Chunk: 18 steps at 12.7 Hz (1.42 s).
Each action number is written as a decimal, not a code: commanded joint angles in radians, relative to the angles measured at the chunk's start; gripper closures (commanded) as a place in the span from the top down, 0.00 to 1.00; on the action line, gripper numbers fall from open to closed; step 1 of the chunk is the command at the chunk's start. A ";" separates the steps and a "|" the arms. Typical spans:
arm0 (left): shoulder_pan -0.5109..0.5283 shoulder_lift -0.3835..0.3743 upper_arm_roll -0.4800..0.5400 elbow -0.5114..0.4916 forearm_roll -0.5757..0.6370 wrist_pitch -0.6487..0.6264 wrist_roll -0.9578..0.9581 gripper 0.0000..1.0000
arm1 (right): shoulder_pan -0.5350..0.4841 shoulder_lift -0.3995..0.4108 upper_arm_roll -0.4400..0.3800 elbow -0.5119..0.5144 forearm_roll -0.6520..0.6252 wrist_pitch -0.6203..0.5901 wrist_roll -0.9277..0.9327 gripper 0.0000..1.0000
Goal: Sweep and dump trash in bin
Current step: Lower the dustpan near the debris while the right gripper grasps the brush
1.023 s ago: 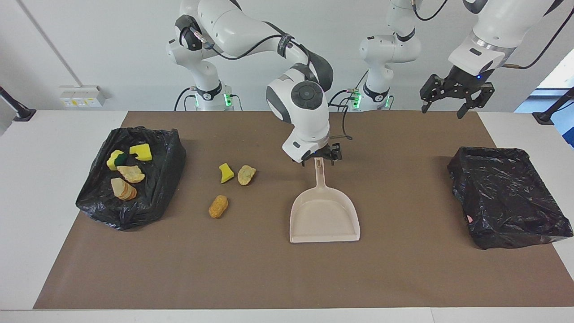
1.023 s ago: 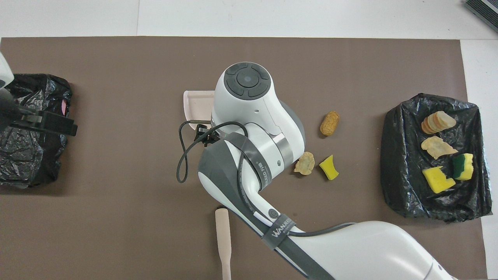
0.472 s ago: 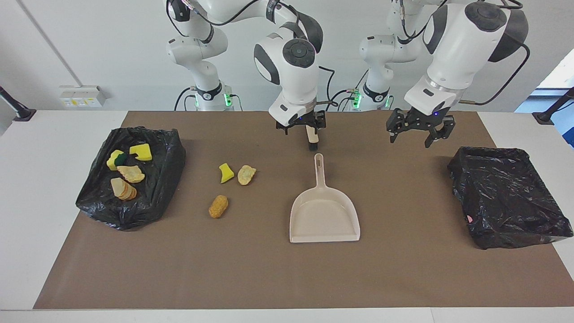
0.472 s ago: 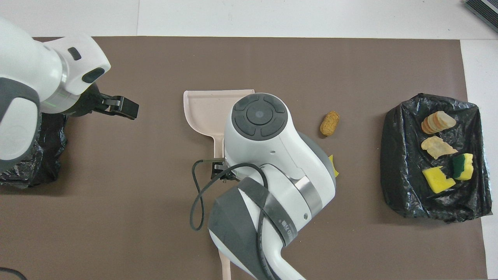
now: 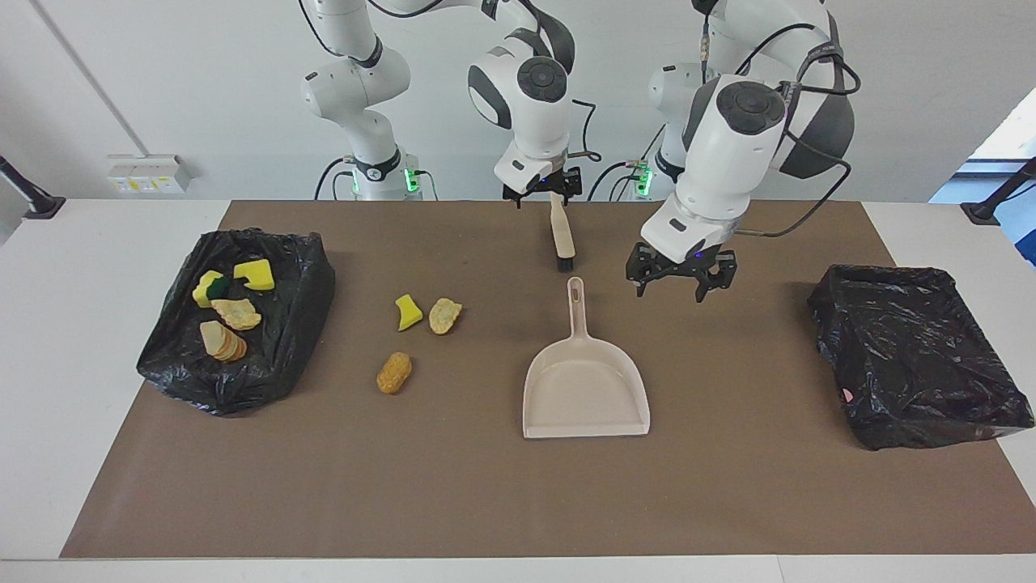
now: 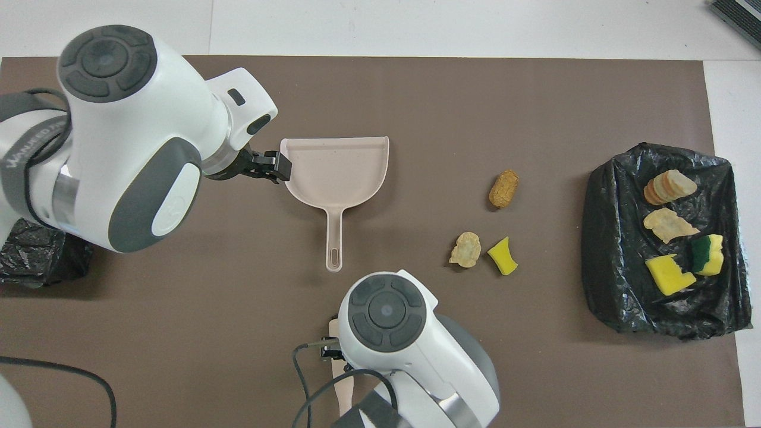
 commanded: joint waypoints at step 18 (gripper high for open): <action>-0.054 0.089 -0.110 -0.321 0.112 0.406 -0.286 1.00 | 0.312 -0.066 -0.002 -0.368 0.085 0.389 0.181 1.00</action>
